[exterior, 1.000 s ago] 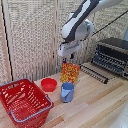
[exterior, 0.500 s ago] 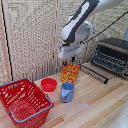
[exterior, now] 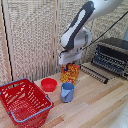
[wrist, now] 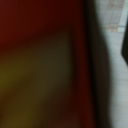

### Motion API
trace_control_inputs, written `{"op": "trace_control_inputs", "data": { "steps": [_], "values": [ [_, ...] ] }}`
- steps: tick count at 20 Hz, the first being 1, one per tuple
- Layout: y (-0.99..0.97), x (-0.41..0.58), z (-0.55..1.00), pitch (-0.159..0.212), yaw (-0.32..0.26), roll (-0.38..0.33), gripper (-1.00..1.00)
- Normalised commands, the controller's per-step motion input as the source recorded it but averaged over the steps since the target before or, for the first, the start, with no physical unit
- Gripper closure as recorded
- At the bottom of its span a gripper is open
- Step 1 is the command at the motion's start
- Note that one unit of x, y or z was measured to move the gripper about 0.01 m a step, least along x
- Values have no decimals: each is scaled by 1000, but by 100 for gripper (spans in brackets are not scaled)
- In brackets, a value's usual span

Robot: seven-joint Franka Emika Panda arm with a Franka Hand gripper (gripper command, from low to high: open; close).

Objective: Carefully direct your gripping tool toward the mac and cheese carton. Clutch the mac and cheese carton gently but firmly in your gripping tool. Slide your gripping tool, with the carton in hand, above the container. Loosen your grip, letting the carton of mac and cheese effortlessly fall into the container.

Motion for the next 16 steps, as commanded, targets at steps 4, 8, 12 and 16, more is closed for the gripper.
{"op": "trace_control_inputs", "data": {
  "steps": [4, 8, 12, 16],
  "values": [
    [-59, 71, -24, 1, -121, 1, 100],
    [-1, -3, 279, 2, -184, 10, 100],
    [0, -11, 766, 21, -268, 11, 100],
    [0, 69, 994, 57, -168, 0, 100]
  ]
}}
